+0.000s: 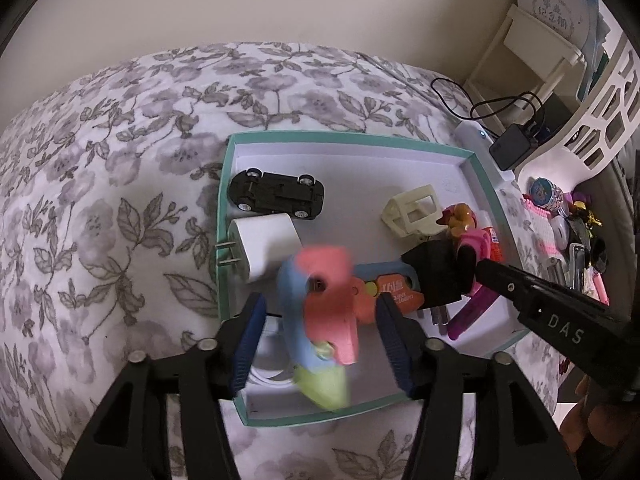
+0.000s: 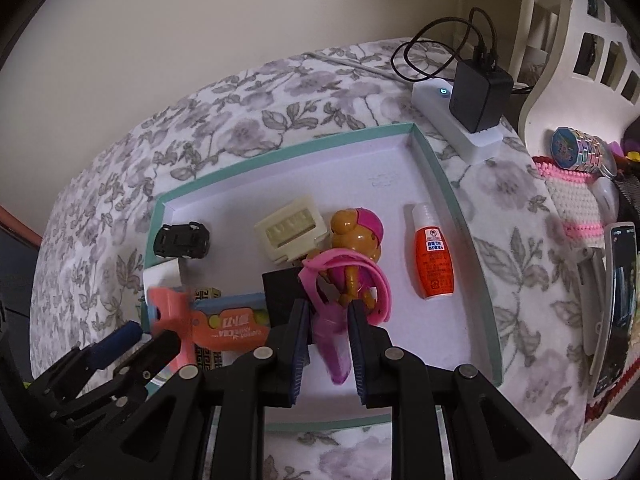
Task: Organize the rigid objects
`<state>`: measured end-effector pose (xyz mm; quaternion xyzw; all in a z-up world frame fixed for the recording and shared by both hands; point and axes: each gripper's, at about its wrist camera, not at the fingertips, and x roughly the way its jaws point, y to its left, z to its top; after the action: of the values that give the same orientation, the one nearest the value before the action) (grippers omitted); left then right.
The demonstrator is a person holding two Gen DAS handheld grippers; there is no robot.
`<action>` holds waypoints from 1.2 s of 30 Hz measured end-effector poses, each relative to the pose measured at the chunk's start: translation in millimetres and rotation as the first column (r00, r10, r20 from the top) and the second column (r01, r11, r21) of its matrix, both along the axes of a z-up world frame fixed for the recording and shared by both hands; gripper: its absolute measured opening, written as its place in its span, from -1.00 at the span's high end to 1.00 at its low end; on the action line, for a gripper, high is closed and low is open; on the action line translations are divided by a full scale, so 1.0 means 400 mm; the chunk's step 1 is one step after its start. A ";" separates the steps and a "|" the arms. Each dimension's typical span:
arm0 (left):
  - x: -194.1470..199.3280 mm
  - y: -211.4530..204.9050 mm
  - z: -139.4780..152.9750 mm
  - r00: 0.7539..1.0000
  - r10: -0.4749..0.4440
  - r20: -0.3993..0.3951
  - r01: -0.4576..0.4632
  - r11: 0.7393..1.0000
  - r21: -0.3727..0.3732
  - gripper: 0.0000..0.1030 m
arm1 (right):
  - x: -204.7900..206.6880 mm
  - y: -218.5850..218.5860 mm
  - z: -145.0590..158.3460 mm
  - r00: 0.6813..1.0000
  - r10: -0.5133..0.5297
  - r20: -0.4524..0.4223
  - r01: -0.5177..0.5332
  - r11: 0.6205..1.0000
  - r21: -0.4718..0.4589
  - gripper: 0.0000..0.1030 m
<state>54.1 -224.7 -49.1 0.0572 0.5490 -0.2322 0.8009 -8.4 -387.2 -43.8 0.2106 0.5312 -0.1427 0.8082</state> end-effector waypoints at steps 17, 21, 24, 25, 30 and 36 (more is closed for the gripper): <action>0.026 0.145 0.056 0.977 0.167 0.131 -0.173 0.984 0.039 -0.76 | -0.019 0.062 0.020 0.999 0.041 0.030 -0.039 0.998 -0.047 0.08; 0.028 0.179 0.065 0.968 0.189 0.166 -0.201 0.978 0.057 -0.87 | -0.019 0.081 0.031 0.997 0.046 0.058 -0.043 0.998 -0.055 -0.32; 0.030 0.203 0.070 0.962 0.212 0.170 -0.223 0.973 0.051 -0.88 | -0.019 0.094 0.042 0.995 0.057 0.080 -0.052 0.997 -0.063 -0.44; 0.032 0.214 0.071 0.963 0.217 0.158 -0.225 0.974 0.032 -0.88 | -0.019 0.098 0.046 0.994 0.060 0.088 -0.054 0.996 -0.068 -0.58; 0.028 0.224 0.073 0.966 0.206 0.155 -0.215 0.976 0.043 -0.88 | -0.021 0.117 0.062 0.992 0.069 0.106 -0.057 0.992 -0.108 -1.00; 0.019 0.237 0.085 0.964 0.215 0.155 -0.222 0.975 0.032 -0.88 | -0.025 0.135 0.075 0.989 0.082 0.119 -0.065 0.988 -0.139 -1.00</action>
<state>61.6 -129.8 -15.3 0.0333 0.4953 -0.1240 0.8591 -18.6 -333.1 -13.8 0.1439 0.4763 -0.1349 0.8569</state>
